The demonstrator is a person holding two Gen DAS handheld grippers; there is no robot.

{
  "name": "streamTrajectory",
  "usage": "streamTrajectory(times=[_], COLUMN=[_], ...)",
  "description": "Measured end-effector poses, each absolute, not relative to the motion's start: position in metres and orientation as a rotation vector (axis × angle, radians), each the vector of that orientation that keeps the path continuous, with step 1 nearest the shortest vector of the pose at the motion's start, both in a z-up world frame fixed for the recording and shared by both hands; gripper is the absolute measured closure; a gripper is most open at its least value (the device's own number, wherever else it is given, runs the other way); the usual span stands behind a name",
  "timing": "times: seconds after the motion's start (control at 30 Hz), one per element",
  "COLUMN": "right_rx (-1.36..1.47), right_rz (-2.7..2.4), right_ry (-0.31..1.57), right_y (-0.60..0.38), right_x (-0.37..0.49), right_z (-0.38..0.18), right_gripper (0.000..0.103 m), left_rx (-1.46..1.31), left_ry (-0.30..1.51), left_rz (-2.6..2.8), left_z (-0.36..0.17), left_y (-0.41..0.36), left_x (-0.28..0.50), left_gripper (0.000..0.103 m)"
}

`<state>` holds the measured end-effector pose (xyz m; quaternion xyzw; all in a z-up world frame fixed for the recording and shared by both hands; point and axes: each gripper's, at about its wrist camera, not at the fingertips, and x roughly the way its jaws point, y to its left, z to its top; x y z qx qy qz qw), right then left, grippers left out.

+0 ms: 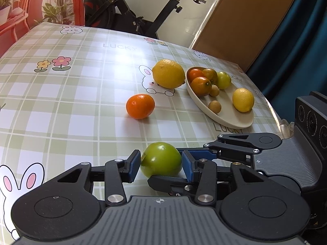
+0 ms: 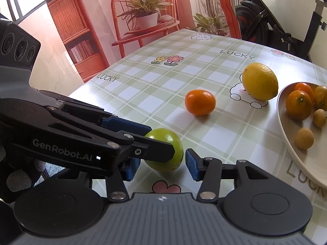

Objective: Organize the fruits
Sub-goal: 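Lower the left tool around the green apple and close its fingers, then carry the green apple with the left tool over the plate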

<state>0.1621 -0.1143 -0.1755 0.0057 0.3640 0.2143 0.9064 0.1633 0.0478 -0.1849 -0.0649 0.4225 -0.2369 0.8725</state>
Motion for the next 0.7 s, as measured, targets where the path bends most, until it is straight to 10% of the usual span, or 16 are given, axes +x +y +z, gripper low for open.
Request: streamTrajectory(times=[0.7], right_rx=[0.050], right_rz=[0.449], right_ry=[0.768], right_y=[-0.1191], right_x=[0.1632], right_z=[-0.1795], right_gripper=[0.055], left_rx=[-0.149], left_ry=[0.877], left_rz=[-0.485], left_z=[-0.1883], left_y=[0.0472], left_x=[0.1638], left_gripper=[0.053])
